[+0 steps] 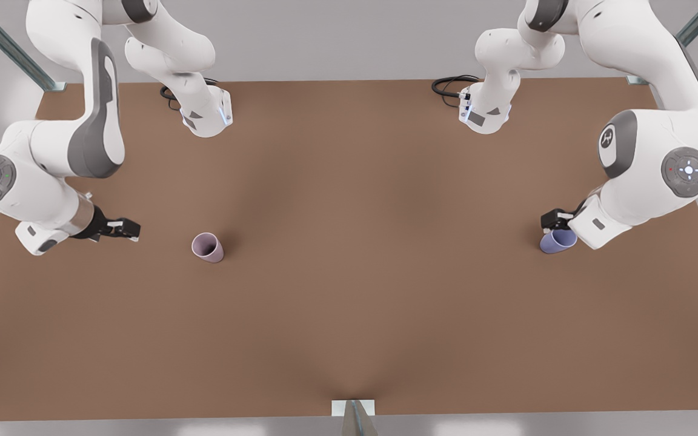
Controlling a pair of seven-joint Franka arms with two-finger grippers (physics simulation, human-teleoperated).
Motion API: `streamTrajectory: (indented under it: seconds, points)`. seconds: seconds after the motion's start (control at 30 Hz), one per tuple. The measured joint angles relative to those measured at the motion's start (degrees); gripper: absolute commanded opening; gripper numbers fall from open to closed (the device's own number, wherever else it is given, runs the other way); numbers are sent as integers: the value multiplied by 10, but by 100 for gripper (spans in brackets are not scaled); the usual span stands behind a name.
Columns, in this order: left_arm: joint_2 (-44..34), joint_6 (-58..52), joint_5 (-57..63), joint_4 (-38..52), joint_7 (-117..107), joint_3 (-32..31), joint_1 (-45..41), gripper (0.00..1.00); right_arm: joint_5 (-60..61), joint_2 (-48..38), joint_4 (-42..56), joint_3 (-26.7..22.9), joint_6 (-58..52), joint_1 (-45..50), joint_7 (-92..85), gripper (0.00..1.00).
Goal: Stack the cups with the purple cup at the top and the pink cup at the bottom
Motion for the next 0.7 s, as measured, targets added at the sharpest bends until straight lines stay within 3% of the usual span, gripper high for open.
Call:
streamTrajectory:
  seconds: [0.17,0.37,0.7]
  points:
    - [4,5,-1,-1,5,0,0,100,1,-2,-26,2,25,4,-2,100]
    - [6,7,-2,-3,9,1,0,100,6,1,-134,23,102,14,-5,100]
    - [10,4,-2,-5,13,4,1,100,10,49,-176,22,197,29,-17,100]
